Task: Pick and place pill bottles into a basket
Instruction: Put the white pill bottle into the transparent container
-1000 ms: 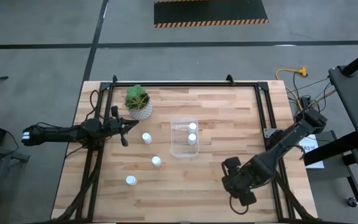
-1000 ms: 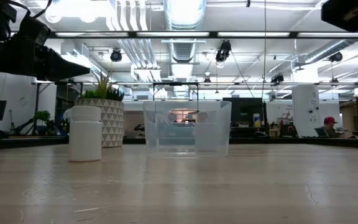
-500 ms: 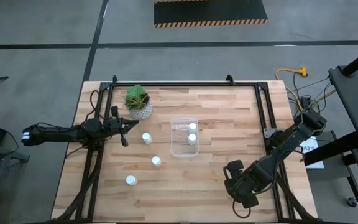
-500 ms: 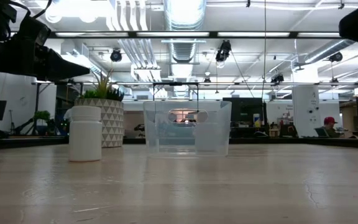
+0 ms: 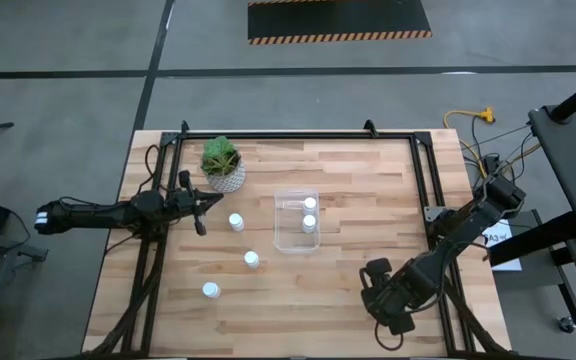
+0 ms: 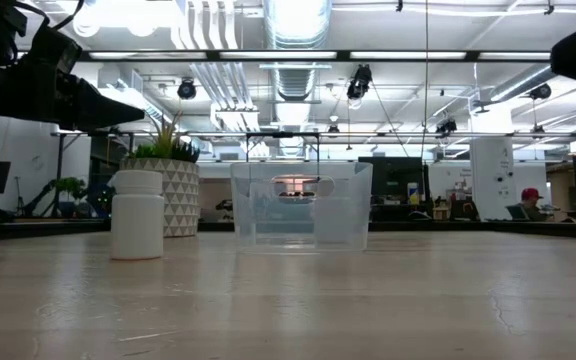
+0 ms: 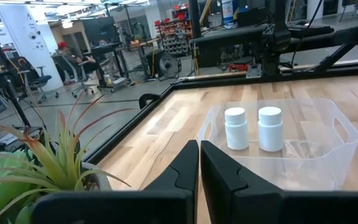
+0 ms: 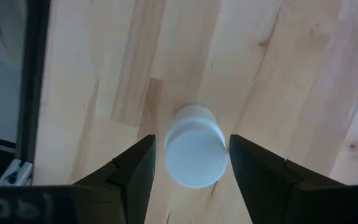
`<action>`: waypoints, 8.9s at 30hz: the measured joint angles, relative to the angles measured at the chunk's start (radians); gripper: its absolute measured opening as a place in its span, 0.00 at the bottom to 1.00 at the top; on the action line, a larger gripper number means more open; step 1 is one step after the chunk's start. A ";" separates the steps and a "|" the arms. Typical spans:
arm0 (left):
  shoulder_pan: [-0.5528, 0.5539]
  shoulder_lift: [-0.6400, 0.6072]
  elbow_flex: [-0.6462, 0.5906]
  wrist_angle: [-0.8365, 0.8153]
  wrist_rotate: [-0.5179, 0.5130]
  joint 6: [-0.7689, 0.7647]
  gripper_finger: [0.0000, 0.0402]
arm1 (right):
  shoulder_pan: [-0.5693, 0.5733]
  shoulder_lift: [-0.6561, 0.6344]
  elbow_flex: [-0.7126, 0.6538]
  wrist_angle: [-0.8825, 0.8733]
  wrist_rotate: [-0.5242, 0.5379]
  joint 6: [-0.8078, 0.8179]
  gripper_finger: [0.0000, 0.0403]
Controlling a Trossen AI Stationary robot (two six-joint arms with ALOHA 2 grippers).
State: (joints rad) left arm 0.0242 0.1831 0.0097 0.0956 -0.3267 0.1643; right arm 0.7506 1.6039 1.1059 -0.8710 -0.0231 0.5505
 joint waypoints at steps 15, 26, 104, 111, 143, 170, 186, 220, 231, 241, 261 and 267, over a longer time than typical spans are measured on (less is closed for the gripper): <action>0.000 0.001 0.000 0.000 0.000 0.000 0.00 | 0.000 0.000 -0.029 0.025 -0.002 0.007 0.48; 0.000 0.001 0.000 0.001 0.000 0.000 0.00 | 0.000 0.000 -0.037 0.031 -0.002 0.008 0.48; 0.000 0.012 0.000 0.001 0.000 0.000 0.00 | -0.651 0.190 0.459 -0.100 -0.004 -0.914 0.36; 0.000 0.013 0.000 0.000 0.000 0.000 0.00 | -0.667 0.252 0.459 -0.100 -0.015 -0.933 0.36; 0.000 0.015 0.000 0.001 0.000 0.000 0.00 | -0.680 0.286 0.449 -0.058 -0.085 -0.995 0.36; 0.000 0.017 0.000 0.002 0.000 0.000 0.00 | -0.700 0.347 0.414 -0.015 -0.093 -1.003 0.36; 0.000 0.022 0.000 0.001 0.000 0.000 0.00 | -0.712 0.402 0.443 -0.020 -0.123 -1.007 0.37; 0.000 0.025 0.000 0.000 0.000 0.000 0.00 | -0.711 0.332 0.536 -0.020 -0.117 -0.854 0.62; 0.000 0.025 0.000 0.001 0.000 0.000 0.00 | -0.698 0.329 0.496 0.160 -0.117 -0.679 0.62; 0.000 0.024 0.000 0.001 0.000 0.000 0.00 | -0.674 0.243 0.422 0.298 -0.164 -0.712 0.62; 0.000 0.024 0.000 0.002 0.000 0.000 0.00 | -0.745 -0.450 -0.474 1.145 -0.150 -0.694 0.62; 0.000 0.025 0.000 0.000 0.000 0.000 0.00 | -0.770 -0.678 -0.628 1.237 -0.130 -0.676 0.62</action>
State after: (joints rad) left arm 0.0240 0.2085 0.0097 0.0956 -0.3267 0.1644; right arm -0.0196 0.9260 0.4782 0.3657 -0.1528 -0.1257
